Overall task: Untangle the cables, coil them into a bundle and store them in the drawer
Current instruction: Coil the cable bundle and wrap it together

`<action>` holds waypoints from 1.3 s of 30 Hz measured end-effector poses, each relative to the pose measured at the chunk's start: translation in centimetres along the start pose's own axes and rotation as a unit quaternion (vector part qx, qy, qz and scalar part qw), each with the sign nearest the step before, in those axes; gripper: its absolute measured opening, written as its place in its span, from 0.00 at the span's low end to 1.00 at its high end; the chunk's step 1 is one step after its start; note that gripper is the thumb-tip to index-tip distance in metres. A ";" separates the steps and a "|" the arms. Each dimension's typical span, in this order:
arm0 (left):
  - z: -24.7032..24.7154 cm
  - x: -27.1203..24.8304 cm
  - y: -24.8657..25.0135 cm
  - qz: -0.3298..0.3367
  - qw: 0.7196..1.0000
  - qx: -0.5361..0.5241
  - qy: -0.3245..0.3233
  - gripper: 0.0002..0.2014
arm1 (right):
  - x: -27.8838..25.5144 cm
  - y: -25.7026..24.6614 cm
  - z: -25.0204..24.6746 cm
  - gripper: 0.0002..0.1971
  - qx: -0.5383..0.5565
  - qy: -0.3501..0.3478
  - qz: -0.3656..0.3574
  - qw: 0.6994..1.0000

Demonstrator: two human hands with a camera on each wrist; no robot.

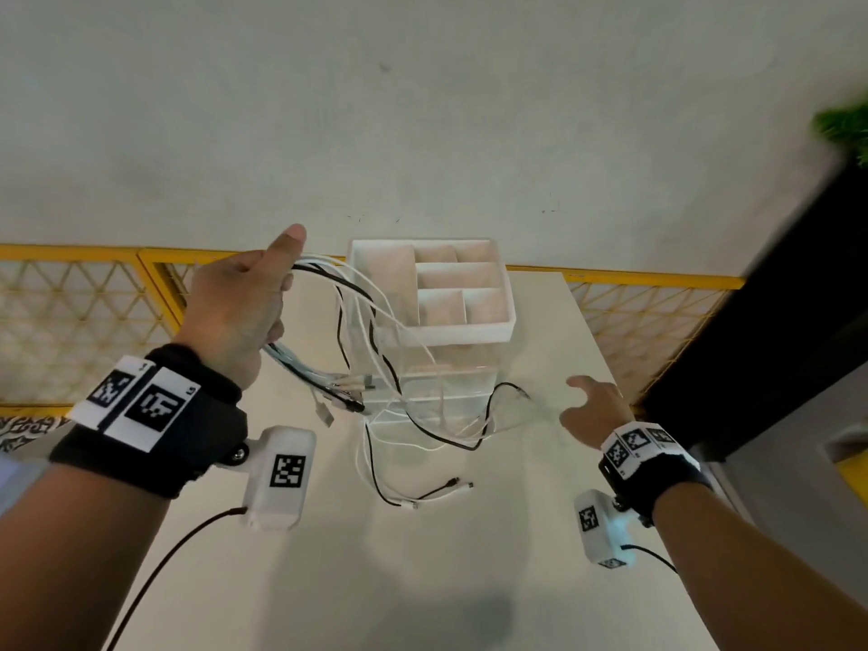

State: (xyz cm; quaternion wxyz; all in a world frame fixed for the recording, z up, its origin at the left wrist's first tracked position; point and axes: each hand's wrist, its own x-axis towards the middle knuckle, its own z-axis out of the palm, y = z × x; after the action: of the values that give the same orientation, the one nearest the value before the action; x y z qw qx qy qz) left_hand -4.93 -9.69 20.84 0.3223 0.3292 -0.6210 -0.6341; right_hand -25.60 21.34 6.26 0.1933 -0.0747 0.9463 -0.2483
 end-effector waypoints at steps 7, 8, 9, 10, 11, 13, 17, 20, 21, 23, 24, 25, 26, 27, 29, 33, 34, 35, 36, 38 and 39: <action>2.2 -2.3 1.9 0.040 0.982 0.127 -0.132 0.28 | -6.9 -10.5 -3.2 0.37 0.210 -0.037 -0.341 0.916; 2.9 -2.7 2.0 0.050 0.977 0.145 -0.149 0.29 | -8.6 -12.9 -3.3 0.39 0.214 -0.056 -0.392 0.893; 3.5 -3.2 2.1 0.061 0.970 0.165 -0.167 0.29 | -10.0 -14.8 -3.1 0.40 0.205 -0.067 -0.426 0.878; 3.9 -3.7 2.2 0.070 0.963 0.185 -0.184 0.29 | -11.0 -16.5 -2.7 0.37 0.206 -0.066 -0.449 0.867; 4.2 -4.0 2.2 0.081 0.956 0.198 -0.201 0.28 | -11.4 -17.6 -2.2 0.30 0.210 -0.054 -0.457 0.863; 4.0 -4.4 2.2 0.096 0.943 0.207 -0.241 0.28 | -11.7 -19.0 -1.6 0.11 0.230 -0.022 -0.442 0.867; 1.7 -4.8 0.3 0.035 0.934 0.190 -0.302 0.31 | -10.9 -19.3 -3.1 0.12 0.324 0.058 -0.395 0.858; 0.3 -4.8 -1.5 -0.005 0.938 0.176 -0.297 0.33 | -9.9 -18.5 -4.6 0.14 0.356 0.090 -0.380 0.849; 0.0 -4.6 -1.7 -0.008 0.943 0.177 -0.282 0.34 | -9.4 -18.0 -4.9 0.14 0.331 0.089 -0.379 0.860; -0.1 -4.4 -1.4 0.001 0.950 0.181 -0.253 0.31 | -8.4 -16.8 -5.5 0.14 0.233 0.040 -0.379 0.895; 0.1 -4.3 -1.1 0.010 0.952 0.182 -0.247 0.30 | -8.4 -16.4 -5.8 0.17 0.173 -0.006 -0.378 0.910; 0.4 -4.2 -0.8 0.022 0.951 0.186 -0.248 0.29 | -8.8 -16.2 -5.9 0.24 0.123 -0.052 -0.382 0.914; 0.8 -4.3 -0.6 0.034 0.947 0.197 -0.252 0.28 | -9.3 -16.3 -5.6 0.30 0.099 -0.093 -0.393 0.910; 1.3 -4.3 -0.4 0.045 0.941 0.214 -0.260 0.28 | -9.9 -16.7 -5.2 0.33 0.099 -0.122 -0.412 0.898; 2.2 -4.3 -0.1 0.050 0.926 0.238 -0.288 0.28 | -10.9 -17.4 -4.1 0.28 0.119 -0.136 -0.465 0.867; 2.3 -3.9 0.0 -0.030 0.913 0.180 -0.366 0.22 | -11.0 -17.4 -2.8 0.11 0.095 -0.060 -0.505 0.856; 2.1 -3.8 0.0 -0.052 0.911 0.158 -0.378 0.20 | -10.9 -17.1 -2.7 0.09 0.080 -0.049 -0.510 0.855; 2.0 -3.7 -0.1 -0.078 0.910 0.128 -0.386 0.18 | -11.0 -16.8 -2.7 0.09 0.068 -0.042 -0.513 0.855; 2.1 -3.7 -0.1 -0.107 0.908 0.098 -0.394 0.16 | -11.0 -16.7 -2.7 0.09 0.058 -0.038 -0.518 0.853; 2.4 -4.0 -0.1 -0.149 0.900 0.064 -0.405 0.13 | -10.9 -16.7 -2.6 0.07 0.026 -0.021 -0.539 0.842; 2.7 -4.2 0.0 -0.159 0.896 0.066 -0.410 0.13 | -10.9 -16.7 -2.6 0.06 0.005 -0.011 -0.547 0.837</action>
State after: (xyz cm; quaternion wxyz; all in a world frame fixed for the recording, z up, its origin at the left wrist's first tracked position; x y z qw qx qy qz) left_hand -4.66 -4.70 20.90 -0.0883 0.1550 -0.6779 -0.7131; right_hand -15.94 10.63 20.25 0.0368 -0.5819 0.7478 -0.3174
